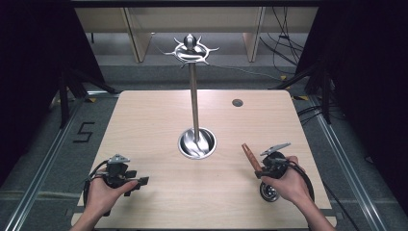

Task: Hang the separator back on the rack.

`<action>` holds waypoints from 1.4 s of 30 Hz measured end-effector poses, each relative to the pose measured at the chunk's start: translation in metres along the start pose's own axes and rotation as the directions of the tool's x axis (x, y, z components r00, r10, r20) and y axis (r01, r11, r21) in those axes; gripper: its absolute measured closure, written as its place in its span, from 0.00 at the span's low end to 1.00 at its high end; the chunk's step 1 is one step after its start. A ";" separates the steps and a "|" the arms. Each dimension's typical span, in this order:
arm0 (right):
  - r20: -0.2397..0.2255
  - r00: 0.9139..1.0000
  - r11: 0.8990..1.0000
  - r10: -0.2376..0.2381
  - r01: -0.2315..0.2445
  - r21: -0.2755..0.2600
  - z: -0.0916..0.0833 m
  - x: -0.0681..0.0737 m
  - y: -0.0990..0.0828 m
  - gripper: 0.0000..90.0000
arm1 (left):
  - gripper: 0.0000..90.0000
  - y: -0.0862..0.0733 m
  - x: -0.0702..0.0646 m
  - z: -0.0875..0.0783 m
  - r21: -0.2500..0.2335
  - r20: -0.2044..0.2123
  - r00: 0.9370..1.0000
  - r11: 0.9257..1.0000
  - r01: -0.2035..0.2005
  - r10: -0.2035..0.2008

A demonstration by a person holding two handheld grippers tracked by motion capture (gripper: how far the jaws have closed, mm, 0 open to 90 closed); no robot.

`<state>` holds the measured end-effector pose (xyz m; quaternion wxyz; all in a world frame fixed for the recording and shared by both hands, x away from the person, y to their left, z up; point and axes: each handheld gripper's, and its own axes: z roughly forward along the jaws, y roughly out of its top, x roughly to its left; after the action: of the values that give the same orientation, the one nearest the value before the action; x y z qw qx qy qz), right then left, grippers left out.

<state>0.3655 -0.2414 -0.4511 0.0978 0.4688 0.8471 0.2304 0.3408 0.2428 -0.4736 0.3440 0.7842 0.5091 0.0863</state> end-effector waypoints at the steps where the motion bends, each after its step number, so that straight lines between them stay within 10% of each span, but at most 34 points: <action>1: -0.001 1.000 0.997 0.004 -0.004 -0.080 -0.005 0.001 -0.006 0.77 | 0.43 0.000 0.000 0.000 -0.001 0.002 1.000 1.000 -0.001 0.001; 11: 0.077 0.995 0.963 -0.064 0.082 -0.258 -0.026 -0.004 -0.017 0.77 | 0.43 0.000 0.002 -0.001 -0.008 -0.002 1.000 1.000 0.002 -0.002; 14: 0.066 0.998 0.956 -0.013 0.032 -0.292 -0.030 0.000 -0.015 0.77 | 0.43 0.001 0.002 -0.002 -0.014 -0.002 1.000 1.000 -0.002 0.002; 15: 0.091 0.995 0.939 -0.042 0.071 -0.337 -0.030 -0.002 -0.013 0.77 | 0.43 0.001 0.002 -0.002 -0.021 -0.002 1.000 1.000 -0.002 0.002; 19: 0.085 0.995 0.923 -0.048 0.077 -0.376 -0.034 -0.001 -0.011 0.77 | 0.42 0.001 0.003 -0.003 -0.033 -0.001 1.000 0.999 0.001 -0.001; 26: 0.037 0.998 0.923 -0.058 0.068 -0.378 -0.034 0.001 -0.008 0.77 | 0.42 0.002 0.003 -0.004 -0.023 -0.008 1.000 1.000 0.000 0.000; 42: 0.037 0.996 0.882 -0.081 0.089 -0.463 -0.046 0.003 0.008 0.77 | 0.42 0.002 0.002 -0.004 -0.033 -0.008 1.000 0.999 0.007 -0.007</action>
<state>0.3521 -0.2489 -0.4065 0.2243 0.3963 0.7861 0.4179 0.3411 0.2458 -0.4699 0.3550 0.7764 0.5118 0.0965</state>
